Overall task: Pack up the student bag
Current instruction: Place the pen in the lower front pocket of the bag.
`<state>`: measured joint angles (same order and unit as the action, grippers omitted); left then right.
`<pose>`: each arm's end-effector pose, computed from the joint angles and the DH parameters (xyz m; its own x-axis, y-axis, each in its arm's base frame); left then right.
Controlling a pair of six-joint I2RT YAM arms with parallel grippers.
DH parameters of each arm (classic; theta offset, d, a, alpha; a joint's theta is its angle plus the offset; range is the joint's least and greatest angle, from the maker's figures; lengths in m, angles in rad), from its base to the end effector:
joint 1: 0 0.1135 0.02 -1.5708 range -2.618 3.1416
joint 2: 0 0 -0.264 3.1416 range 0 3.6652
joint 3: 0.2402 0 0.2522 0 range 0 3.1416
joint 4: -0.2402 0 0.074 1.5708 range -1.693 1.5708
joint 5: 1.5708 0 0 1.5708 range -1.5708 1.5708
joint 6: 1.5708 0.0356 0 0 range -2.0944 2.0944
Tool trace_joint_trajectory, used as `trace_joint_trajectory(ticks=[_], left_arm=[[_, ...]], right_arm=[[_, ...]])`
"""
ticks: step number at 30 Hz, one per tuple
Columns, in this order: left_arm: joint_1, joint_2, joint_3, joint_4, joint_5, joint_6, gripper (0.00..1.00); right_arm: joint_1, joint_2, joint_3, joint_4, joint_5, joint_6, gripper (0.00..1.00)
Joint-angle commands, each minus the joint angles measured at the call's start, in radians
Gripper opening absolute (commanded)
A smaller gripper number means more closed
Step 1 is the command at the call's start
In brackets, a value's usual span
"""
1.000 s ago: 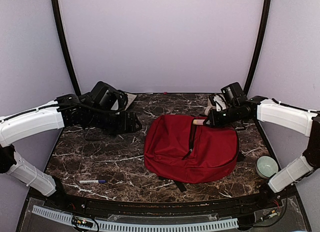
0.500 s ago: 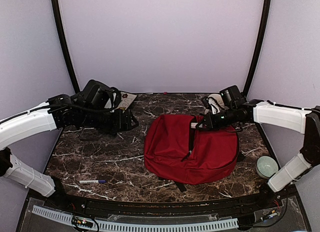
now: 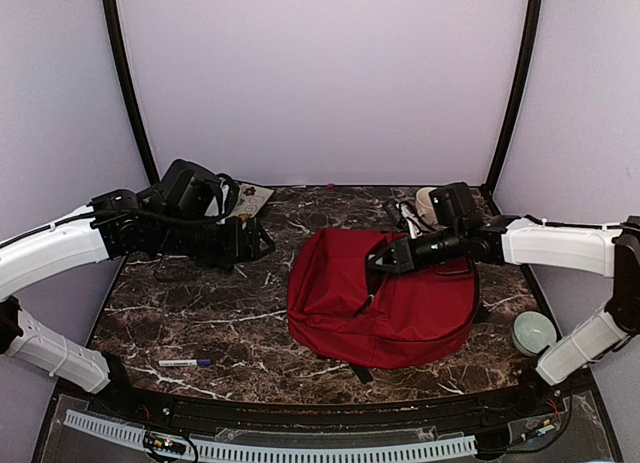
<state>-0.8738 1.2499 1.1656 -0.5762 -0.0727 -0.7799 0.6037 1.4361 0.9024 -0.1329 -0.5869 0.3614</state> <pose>0.1768 -0.2072 0.3360 -0.7919 -0.1467 -0.5928 0.2406 0.8173 -0.5236 0.2419 0.1907 0.2381 -0.7700 -0.1733 -0.6141 -0.5973 0.5342 0.5982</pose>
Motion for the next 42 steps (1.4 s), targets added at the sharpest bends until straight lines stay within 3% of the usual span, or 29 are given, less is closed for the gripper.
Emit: trace_joint_trajectory(ticks=[1,17,22,31,42], left_arm=[[-0.005,-0.027,-0.018,0.009,-0.015,-0.002,0.85],[-0.006,0.017,0.006,0.05,-0.003,0.016,0.85],[-0.005,0.019,0.008,0.051,-0.006,0.018,0.85],[-0.005,0.015,0.014,0.044,-0.014,0.022,0.85],[-0.005,0.008,0.015,0.037,-0.021,0.025,0.85]], right_arm=[[0.064,-0.026,0.012,0.165,-0.028,0.033,0.0],[0.121,0.006,-0.024,0.145,0.012,-0.02,0.0],[0.126,-0.017,-0.015,0.086,0.028,-0.045,0.16],[0.129,-0.103,-0.028,-0.005,0.023,-0.059,0.36],[0.13,-0.192,-0.035,-0.052,0.02,-0.044,0.41]])
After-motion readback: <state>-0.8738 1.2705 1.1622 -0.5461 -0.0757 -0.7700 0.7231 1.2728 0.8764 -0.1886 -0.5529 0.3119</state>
